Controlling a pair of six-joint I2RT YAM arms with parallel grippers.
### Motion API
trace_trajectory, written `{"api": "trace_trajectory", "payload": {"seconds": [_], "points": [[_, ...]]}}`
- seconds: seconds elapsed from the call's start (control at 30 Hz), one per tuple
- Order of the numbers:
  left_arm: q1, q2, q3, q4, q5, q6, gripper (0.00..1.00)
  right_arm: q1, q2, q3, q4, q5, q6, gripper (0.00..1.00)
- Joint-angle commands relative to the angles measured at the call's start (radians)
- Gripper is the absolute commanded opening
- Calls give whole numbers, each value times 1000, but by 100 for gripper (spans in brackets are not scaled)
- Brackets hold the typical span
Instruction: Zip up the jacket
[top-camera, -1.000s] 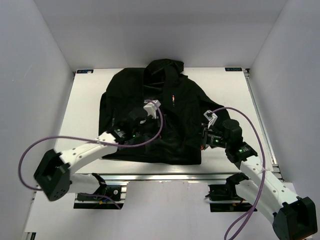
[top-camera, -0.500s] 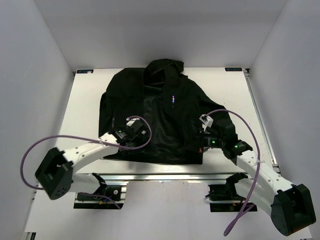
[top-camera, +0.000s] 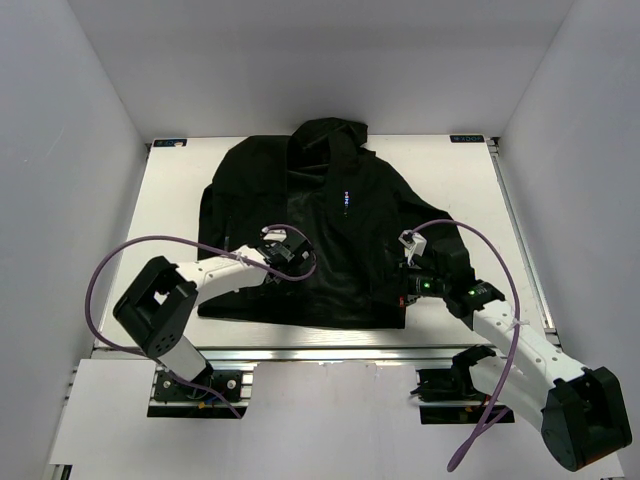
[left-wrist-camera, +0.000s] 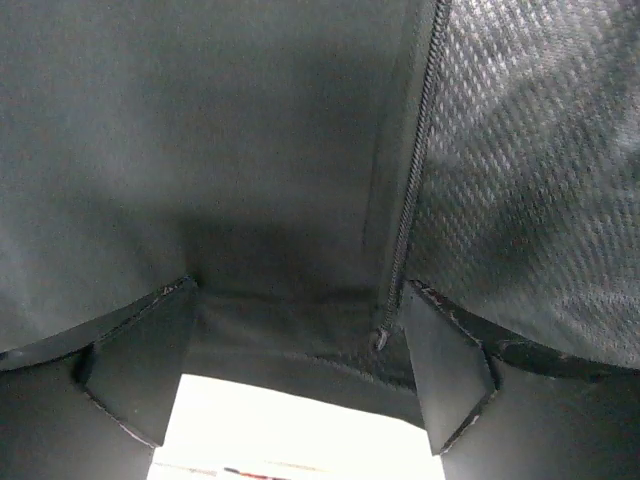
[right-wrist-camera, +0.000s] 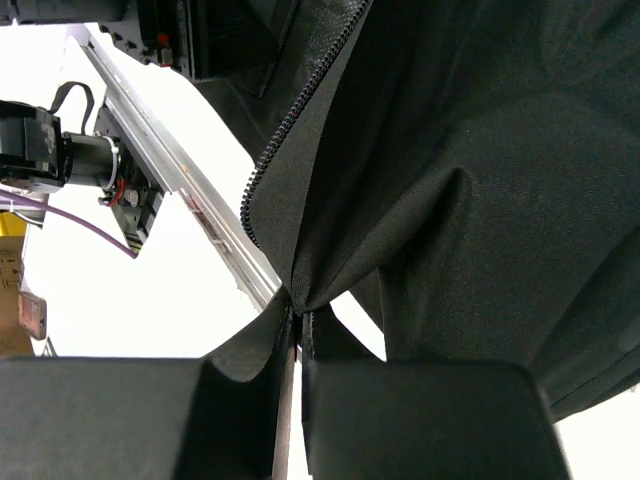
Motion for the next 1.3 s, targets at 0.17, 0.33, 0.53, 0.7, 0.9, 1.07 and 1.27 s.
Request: {"api": "trace_trajectory", "payload": {"seconds": [0.17,0.33,0.53,0.7,0.9,1.07,1.27], "points": [[41,-20,-44,161,102,126,73,1,13,42,-3,18,-19,0],[58,-28,-92,198,135,151,70,1,12,45,-7,21,-13,0],[56,-22,-98,198,144,171,61,1,21,45,-5,24,-7,0],[56,1,-110,184,118,168,51,0,15,41,-5,34,-1,0],[56,26,-77,144,112,181,51,1,12,42,-14,48,-5,0],[56,-9,-35,74,73,180,49,0,21,41,-16,76,-9,0],[56,-60,-37,63,84,180,26,1,28,50,-29,113,-19,0]]}}
